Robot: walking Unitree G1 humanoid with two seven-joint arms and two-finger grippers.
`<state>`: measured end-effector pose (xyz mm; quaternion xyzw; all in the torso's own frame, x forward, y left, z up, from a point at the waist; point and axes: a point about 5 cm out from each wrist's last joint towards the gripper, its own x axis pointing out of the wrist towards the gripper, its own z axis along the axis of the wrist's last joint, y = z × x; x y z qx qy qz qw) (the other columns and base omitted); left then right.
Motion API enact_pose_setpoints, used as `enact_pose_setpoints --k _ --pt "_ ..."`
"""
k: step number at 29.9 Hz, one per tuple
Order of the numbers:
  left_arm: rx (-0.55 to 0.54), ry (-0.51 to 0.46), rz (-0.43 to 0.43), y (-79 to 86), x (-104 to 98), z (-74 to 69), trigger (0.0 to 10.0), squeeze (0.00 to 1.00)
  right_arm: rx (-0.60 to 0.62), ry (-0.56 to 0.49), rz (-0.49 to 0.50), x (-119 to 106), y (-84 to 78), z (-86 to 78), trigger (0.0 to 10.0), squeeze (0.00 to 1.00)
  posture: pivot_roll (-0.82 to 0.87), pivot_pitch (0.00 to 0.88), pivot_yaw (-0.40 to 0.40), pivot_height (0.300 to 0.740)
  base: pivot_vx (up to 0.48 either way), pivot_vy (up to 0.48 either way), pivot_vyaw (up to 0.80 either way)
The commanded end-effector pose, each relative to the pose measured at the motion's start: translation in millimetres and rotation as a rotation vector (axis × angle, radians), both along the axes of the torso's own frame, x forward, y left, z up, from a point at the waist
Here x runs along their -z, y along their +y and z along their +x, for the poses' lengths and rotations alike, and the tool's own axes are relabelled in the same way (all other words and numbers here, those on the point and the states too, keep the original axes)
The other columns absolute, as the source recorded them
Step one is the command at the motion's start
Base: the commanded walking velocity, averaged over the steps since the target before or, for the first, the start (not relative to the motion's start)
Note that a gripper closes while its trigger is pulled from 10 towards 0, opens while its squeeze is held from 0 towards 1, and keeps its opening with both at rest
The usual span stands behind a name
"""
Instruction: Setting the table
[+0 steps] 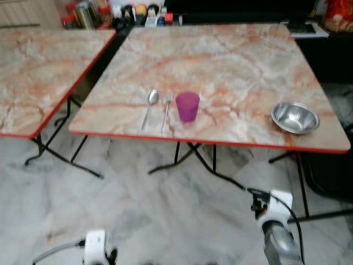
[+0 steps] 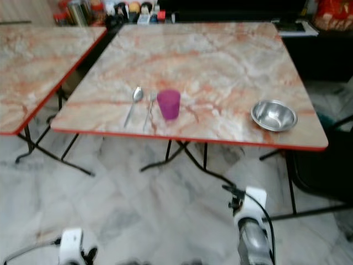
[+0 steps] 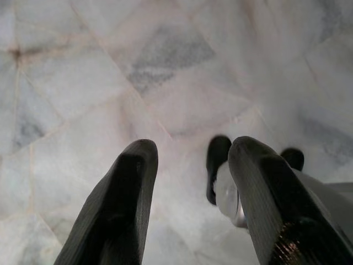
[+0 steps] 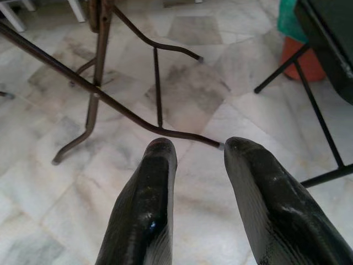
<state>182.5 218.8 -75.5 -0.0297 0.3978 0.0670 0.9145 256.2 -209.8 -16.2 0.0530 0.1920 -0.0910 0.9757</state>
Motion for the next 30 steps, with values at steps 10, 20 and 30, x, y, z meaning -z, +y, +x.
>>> enact_pose_setpoints --k 10,20,30 --pt "-0.005 0.018 -0.002 4.5 0 -1.4 10.0 0.00 0.008 -0.021 0.006 -2 -1.7 0.5 10.0 0.00 -0.07 0.099 0.029 0.740 0.000 0.000 0.00" --pt "0.005 0.013 0.007 7.0 -5 9.3 10.0 0.00 -0.010 0.015 0.014 5 3.4 -3.7 10.0 0.00 -0.08 0.084 0.024 0.740 0.000 0.000 0.00" --pt "-0.018 0.034 -0.002 8.2 1 -4.7 10.0 0.00 -0.035 0.103 0.013 18 3.9 -16.6 10.0 0.00 -0.07 0.067 -0.003 0.740 0.000 0.000 0.00"
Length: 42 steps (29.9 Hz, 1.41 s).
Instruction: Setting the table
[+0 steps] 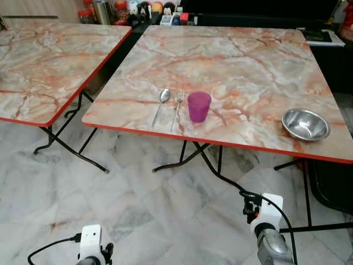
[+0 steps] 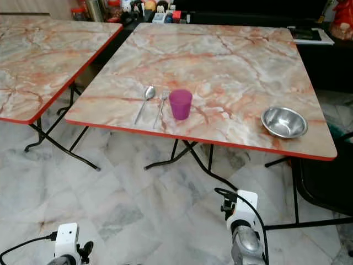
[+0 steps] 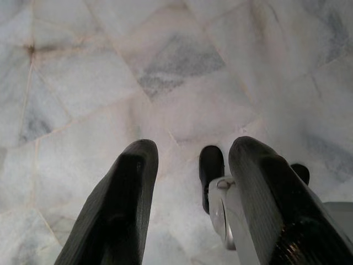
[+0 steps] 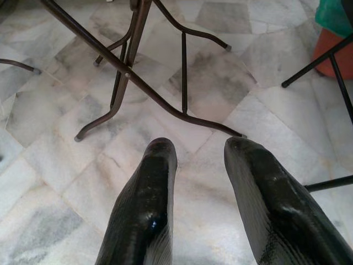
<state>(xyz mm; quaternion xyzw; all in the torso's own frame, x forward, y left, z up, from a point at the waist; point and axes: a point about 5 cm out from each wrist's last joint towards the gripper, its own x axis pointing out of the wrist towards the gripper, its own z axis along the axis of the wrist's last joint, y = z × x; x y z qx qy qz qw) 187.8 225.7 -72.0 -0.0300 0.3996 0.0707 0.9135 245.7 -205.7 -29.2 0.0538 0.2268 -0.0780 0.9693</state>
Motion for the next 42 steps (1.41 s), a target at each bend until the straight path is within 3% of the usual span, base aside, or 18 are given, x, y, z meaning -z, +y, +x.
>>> enact_pose_setpoints --k 1,8,17,27,36,42 --pt "-0.013 0.033 -0.005 0.0 6 -11.9 10.0 0.00 -0.009 0.037 -0.002 6 -0.4 -6.2 10.0 0.00 -0.07 0.066 -0.005 0.740 0.000 0.000 0.00" --pt "-0.017 0.038 -0.019 -7.1 9 -15.9 10.0 0.00 -0.004 0.097 -0.002 14 -1.0 -14.1 10.0 0.00 -0.08 0.063 -0.014 0.740 0.000 0.000 0.00" --pt "-0.026 0.022 -0.024 -7.8 7 -10.9 10.0 0.00 0.010 0.214 0.009 27 3.0 -27.0 10.0 0.00 -0.08 0.137 -0.009 0.740 0.211 0.000 -0.31" --pt "-0.037 0.001 -0.019 -0.9 4 -8.2 10.0 0.00 0.022 0.244 0.018 33 5.4 -34.5 10.0 0.00 -0.07 0.156 -0.005 0.740 0.278 0.000 -0.07" --pt "-0.045 -0.002 -0.006 0.7 3 -8.0 10.0 0.00 0.020 0.214 0.027 30 7.4 -30.1 10.0 0.00 -0.07 0.160 -0.003 0.740 0.057 0.000 0.00" --pt "-0.037 -0.001 -0.009 -3.8 4 -6.8 10.0 0.00 0.025 0.164 0.003 22 -1.4 -21.8 10.0 0.00 -0.08 0.160 0.002 0.740 0.000 0.000 0.00"
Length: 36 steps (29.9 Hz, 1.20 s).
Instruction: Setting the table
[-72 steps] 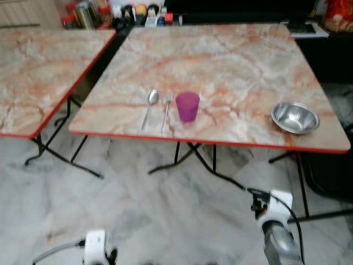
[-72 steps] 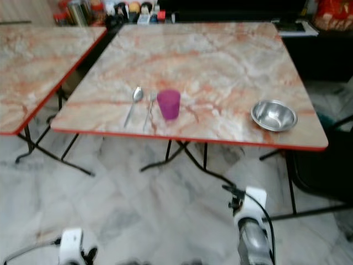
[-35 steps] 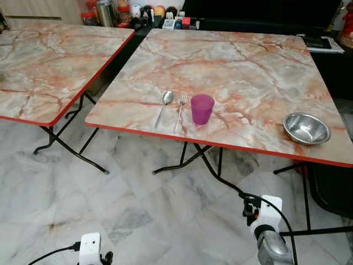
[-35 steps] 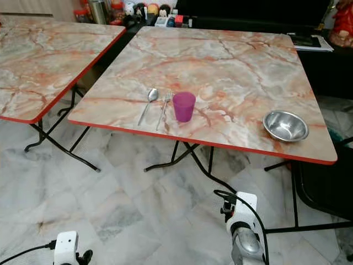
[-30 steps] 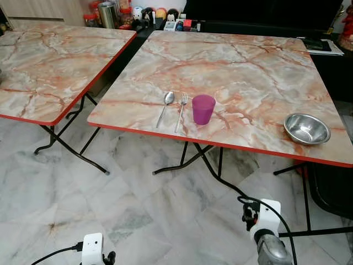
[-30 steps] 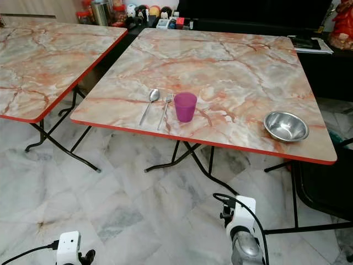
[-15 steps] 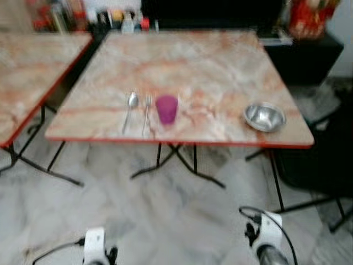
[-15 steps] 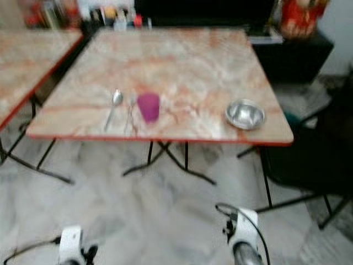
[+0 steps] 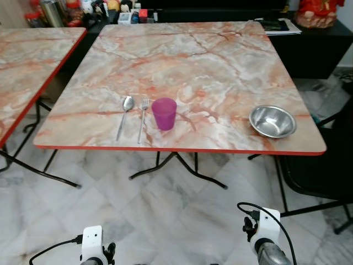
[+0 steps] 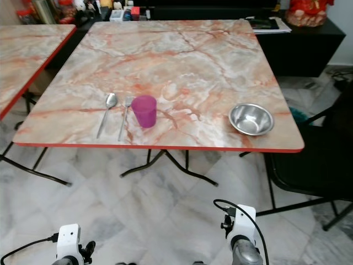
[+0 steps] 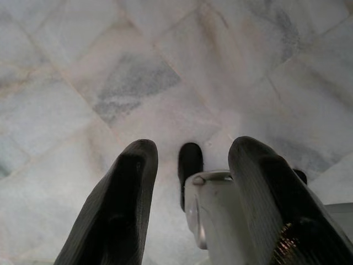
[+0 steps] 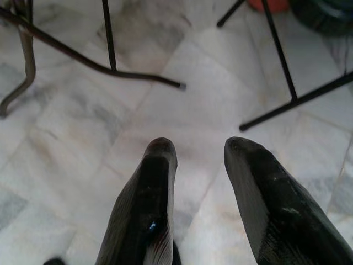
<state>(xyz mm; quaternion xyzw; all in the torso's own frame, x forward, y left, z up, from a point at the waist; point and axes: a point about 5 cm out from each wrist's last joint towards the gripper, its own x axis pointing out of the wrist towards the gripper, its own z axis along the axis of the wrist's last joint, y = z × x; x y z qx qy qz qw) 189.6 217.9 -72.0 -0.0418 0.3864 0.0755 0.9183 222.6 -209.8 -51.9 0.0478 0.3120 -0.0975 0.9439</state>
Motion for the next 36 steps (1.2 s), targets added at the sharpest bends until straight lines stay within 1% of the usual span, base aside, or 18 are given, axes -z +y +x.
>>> enact_pose_setpoints --k 1,2,3,5,8,9,11,12,14,17,20,26,27,28,29,31,34,36 --pt "-0.017 0.029 0.004 3.0 4 -8.3 10.0 0.00 -0.001 -0.057 0.005 -7 -0.6 6.7 10.0 0.00 -0.08 0.162 0.004 0.740 0.000 0.000 0.00" --pt "-0.016 0.030 0.004 2.8 4 -8.1 10.0 0.00 -0.013 -0.100 -0.003 -12 -1.9 11.6 10.0 0.00 -0.09 0.163 0.006 0.740 0.000 0.000 0.00" --pt "-0.016 0.030 0.004 2.8 4 -8.1 10.0 0.00 -0.013 -0.100 -0.003 -12 -1.9 11.6 10.0 0.00 -0.09 0.163 0.006 0.740 0.000 0.000 0.00" --pt "-0.014 0.031 0.004 3.2 4 -8.0 10.0 0.00 -0.033 -0.166 -0.014 -19 -2.6 15.8 10.0 0.00 -0.09 0.162 0.009 0.740 0.000 0.000 0.00" --pt "-0.013 0.032 0.006 4.1 4 -8.1 10.0 0.00 -0.037 -0.201 -0.023 -23 -4.0 15.3 10.0 0.00 -0.09 0.163 0.009 0.740 0.000 0.000 0.00" --pt "-0.013 0.033 0.008 5.9 3 -7.9 10.0 0.00 -0.068 -0.263 -0.046 -29 -4.4 12.2 10.0 0.00 -0.10 0.164 0.013 0.740 0.000 0.000 0.00" --pt "-0.011 0.034 0.011 7.1 3 -7.5 10.0 0.00 -0.092 -0.298 -0.066 -33 -4.1 7.6 10.0 0.00 -0.11 0.166 0.014 0.740 0.000 0.000 0.00" --pt "-0.009 0.034 0.011 7.8 2 -6.8 10.0 0.00 -0.107 -0.332 -0.068 -38 -4.0 1.0 10.0 0.00 -0.12 0.162 0.017 0.740 0.000 0.000 0.00" --pt "-0.006 0.033 0.012 8.2 2 -5.7 10.0 0.00 -0.119 -0.351 -0.082 -43 -4.5 -7.9 10.0 0.00 -0.12 0.162 0.018 0.740 0.000 0.000 0.00" --pt "-0.003 0.031 0.012 8.5 1 -4.2 10.0 0.00 -0.134 -0.374 -0.079 -50 -2.4 -15.0 10.0 0.00 -0.12 0.161 0.019 0.740 0.000 0.000 0.00" --pt "-0.003 0.026 0.012 10.8 0 -2.3 10.0 0.00 -0.162 -0.405 -0.091 -64 1.5 -26.2 10.0 0.00 -0.12 0.159 0.019 0.740 0.000 0.000 0.00" --pt "-0.005 0.024 0.016 16.1 -2 -1.9 10.0 0.00 -0.166 -0.451 -0.117 -83 1.5 -31.2 10.0 0.00 -0.13 0.158 0.021 0.740 0.000 0.000 0.00" --pt "-0.007 0.027 0.018 18.9 -2 -3.3 10.0 0.00 -0.162 -0.489 -0.123 -100 2.6 -28.8 10.0 0.00 -0.13 0.158 0.023 0.740 0.000 0.000 0.00" --pt "-0.013 0.027 0.019 20.9 -2 -5.3 10.0 0.00 -0.144 -0.556 -0.118 -121 4.3 -18.4 10.0 0.00 -0.13 0.157 0.022 0.740 0.000 0.000 0.00" --pt "-0.014 0.027 0.019 21.2 -2 -5.7 10.0 0.00 -0.139 -0.569 -0.115 -127 4.9 -16.5 10.0 0.00 -0.13 0.157 0.022 0.740 0.000 0.000 0.00" --pt "-0.018 0.030 0.019 21.4 -1 -7.9 10.0 0.00 -0.112 -0.652 -0.106 -152 6.8 2.1 10.0 0.00 -0.13 0.156 0.026 0.740 0.000 0.000 0.00" --pt "-0.014 0.039 0.021 20.3 1 -9.6 10.0 0.00 -0.081 -0.735 -0.093 -177 7.3 24.6 10.0 0.00 -0.13 0.157 0.026 0.740 0.000 0.000 0.00" --pt "-0.015 0.041 0.020 20.0 1 -10.3 10.0 0.00 -0.065 -0.757 -0.082 -187 7.1 35.4 10.0 0.00 -0.13 0.156 0.027 0.740 0.000 0.000 0.00"
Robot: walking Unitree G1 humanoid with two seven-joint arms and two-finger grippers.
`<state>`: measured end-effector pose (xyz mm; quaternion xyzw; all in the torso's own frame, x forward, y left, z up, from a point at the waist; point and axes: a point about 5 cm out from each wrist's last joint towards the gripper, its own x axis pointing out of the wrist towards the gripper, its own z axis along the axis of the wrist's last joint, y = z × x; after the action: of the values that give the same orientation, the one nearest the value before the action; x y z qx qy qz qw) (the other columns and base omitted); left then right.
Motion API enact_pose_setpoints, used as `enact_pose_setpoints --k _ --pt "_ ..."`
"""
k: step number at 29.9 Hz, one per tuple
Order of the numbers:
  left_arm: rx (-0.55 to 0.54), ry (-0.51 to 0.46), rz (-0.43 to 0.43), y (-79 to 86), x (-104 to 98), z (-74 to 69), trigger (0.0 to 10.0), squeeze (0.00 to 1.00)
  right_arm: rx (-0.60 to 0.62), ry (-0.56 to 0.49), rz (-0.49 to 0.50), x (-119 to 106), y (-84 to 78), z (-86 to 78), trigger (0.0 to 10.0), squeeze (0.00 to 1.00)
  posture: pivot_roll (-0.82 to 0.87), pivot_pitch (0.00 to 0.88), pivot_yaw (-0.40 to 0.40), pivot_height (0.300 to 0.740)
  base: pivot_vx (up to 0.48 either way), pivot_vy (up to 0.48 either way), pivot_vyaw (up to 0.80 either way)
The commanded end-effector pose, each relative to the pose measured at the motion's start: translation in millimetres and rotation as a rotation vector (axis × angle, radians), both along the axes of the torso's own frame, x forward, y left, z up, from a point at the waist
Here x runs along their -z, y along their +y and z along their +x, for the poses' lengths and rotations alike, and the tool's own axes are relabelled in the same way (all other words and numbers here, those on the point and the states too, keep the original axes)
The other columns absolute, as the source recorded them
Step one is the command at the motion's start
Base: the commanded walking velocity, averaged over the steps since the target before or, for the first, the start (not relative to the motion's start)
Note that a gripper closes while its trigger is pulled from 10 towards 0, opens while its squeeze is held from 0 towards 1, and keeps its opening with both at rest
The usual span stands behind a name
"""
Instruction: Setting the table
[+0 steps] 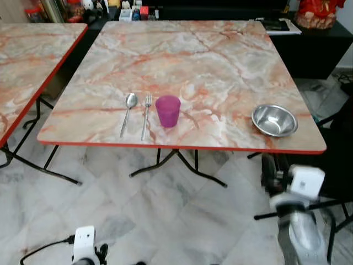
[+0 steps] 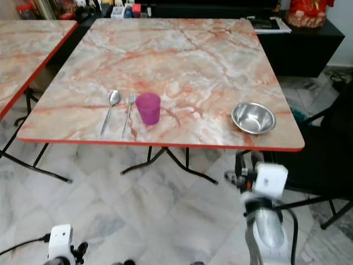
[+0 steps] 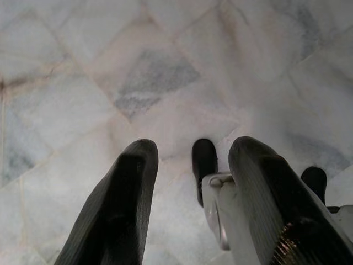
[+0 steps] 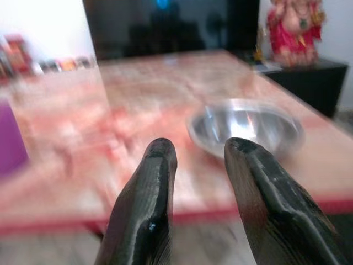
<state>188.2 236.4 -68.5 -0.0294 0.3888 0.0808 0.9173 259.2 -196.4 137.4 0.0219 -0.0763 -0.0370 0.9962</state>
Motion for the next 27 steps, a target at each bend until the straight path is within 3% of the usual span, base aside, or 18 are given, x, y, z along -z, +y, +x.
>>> enact_pose_setpoints --k 1,4,11,21,27 --pt "-0.015 0.035 -0.007 1.3 5 -9.4 10.0 0.00 0.033 0.007 0.035 -6 -5.5 8.3 10.0 0.00 -0.13 0.156 0.027 0.740 0.000 0.000 0.00" --pt "-0.013 0.040 -0.008 0.0 6 -10.8 10.0 0.00 0.033 -0.015 0.047 -28 -2.5 32.2 10.0 0.00 -0.13 0.155 0.030 0.740 0.000 0.000 0.00" --pt "-0.010 0.044 -0.012 -8.0 7 -9.2 10.0 0.00 0.013 -0.035 0.049 -47 6.2 61.4 10.0 0.00 -0.11 0.155 0.027 0.740 0.127 0.000 0.00" --pt "-0.011 0.023 -0.012 -9.9 1 5.6 10.0 0.00 0.020 -0.037 0.056 -53 12.2 67.7 10.0 0.00 -0.11 0.157 0.026 0.740 0.344 0.000 0.00" --pt "-0.008 -0.008 -0.008 -9.0 -10 26.4 10.0 0.00 -0.008 -0.049 0.070 -56 20.2 70.1 10.0 0.00 -0.11 0.152 0.024 0.740 0.359 0.000 0.00"
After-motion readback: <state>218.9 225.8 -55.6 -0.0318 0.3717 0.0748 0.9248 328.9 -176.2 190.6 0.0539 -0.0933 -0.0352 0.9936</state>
